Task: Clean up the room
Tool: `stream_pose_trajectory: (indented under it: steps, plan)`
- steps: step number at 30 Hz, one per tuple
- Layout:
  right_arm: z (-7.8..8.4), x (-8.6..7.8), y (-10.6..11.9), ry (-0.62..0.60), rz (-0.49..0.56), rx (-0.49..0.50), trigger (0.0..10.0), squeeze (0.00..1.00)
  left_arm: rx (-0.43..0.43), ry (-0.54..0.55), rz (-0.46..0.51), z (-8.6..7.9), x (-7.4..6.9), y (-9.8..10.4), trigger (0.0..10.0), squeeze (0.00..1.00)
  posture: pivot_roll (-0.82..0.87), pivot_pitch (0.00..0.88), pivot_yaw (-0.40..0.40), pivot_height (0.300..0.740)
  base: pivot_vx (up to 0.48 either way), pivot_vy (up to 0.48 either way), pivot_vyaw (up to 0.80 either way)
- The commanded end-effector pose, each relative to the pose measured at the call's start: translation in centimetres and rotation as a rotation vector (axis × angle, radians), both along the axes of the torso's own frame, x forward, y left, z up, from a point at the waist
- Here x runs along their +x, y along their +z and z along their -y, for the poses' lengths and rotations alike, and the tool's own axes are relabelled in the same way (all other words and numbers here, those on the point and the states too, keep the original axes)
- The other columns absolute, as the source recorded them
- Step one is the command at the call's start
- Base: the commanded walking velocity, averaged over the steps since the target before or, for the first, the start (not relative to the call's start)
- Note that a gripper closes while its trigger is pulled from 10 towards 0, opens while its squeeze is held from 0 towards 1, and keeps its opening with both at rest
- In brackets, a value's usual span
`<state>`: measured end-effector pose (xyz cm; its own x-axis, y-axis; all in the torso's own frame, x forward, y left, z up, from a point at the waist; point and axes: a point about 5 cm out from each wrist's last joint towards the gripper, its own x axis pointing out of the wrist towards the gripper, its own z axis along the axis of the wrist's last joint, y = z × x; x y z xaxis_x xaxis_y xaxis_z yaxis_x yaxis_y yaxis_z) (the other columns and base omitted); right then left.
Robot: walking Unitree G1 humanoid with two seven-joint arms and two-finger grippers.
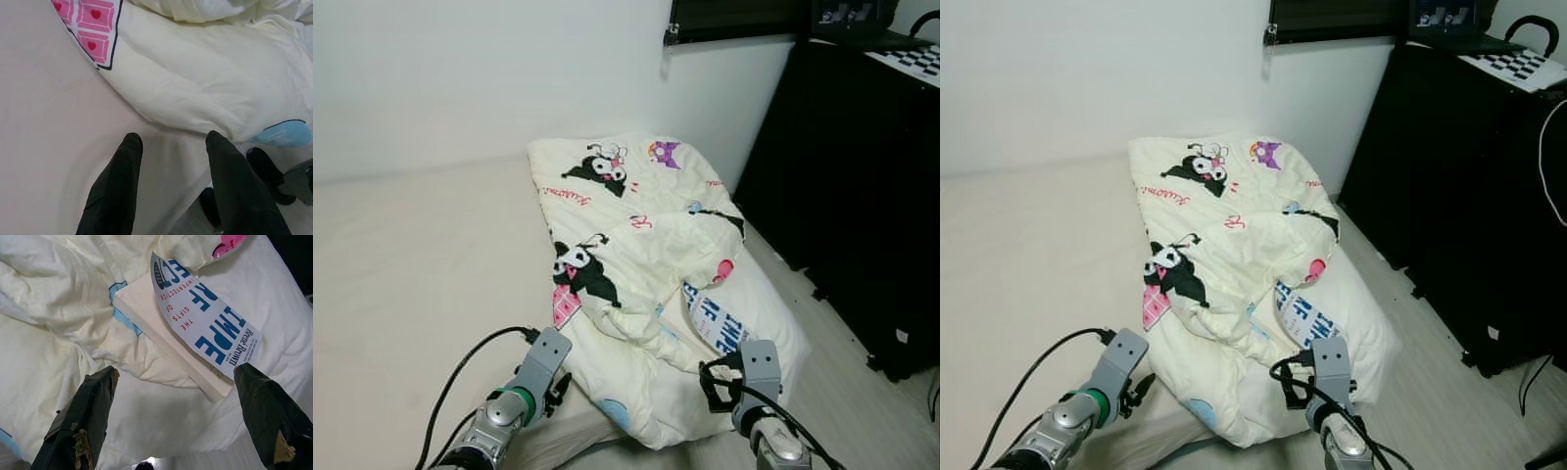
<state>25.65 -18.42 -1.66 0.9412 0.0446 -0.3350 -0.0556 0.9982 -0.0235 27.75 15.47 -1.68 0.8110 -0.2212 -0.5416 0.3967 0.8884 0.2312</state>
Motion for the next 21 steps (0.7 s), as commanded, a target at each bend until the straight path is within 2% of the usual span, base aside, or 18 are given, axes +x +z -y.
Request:
stream_pose_trajectory:
  steps: [1,14,19,21]
  plan:
    - [0.3,-0.6,-0.5,-0.020,-0.024,0.003,10.0,0.00,0.000,0.001,-0.034,0.0,-0.6,-0.6,10.0,0.00,0.00,0.044,0.028,0.689,0.000,0.000,0.00]
    - [0.5,-0.6,-0.5,-0.023,-0.022,0.000,10.0,0.00,-0.005,-0.001,-0.031,0.2,-0.6,-0.6,10.0,0.00,0.00,0.044,0.028,0.644,0.000,0.000,0.00]
    - [0.8,-0.5,-0.3,-0.032,-0.012,-0.010,10.0,0.00,-0.020,0.002,-0.019,0.4,-0.2,-0.2,10.0,0.00,0.00,0.044,0.028,0.629,0.000,0.000,0.00]
    - [1.4,-0.3,0.4,-0.063,0.041,-0.008,10.0,0.00,-0.044,-0.003,0.022,0.7,0.7,0.7,10.0,0.00,-0.01,0.042,0.022,0.619,0.000,0.000,0.00]
